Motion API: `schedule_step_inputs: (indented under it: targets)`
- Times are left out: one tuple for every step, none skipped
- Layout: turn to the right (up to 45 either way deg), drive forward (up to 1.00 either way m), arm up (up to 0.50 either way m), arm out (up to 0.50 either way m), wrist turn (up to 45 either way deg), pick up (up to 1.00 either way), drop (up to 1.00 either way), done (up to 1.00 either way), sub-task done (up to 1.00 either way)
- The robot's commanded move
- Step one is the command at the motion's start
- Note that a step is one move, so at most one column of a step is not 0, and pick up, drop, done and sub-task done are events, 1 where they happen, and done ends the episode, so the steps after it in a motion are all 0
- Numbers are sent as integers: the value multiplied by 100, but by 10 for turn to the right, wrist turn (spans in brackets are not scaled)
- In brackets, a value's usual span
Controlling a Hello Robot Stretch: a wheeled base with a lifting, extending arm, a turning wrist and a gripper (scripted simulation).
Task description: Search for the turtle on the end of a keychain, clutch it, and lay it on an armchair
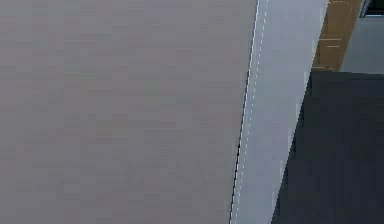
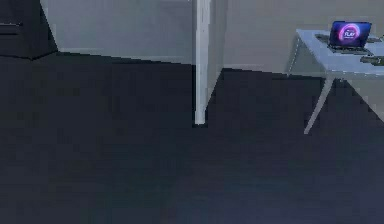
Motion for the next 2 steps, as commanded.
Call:
schedule_step_inputs:
  targets:
    - [-450,0,0,0,0,0,0,0,0]
    - [-450,0,0,0,0,0,0,0,0]
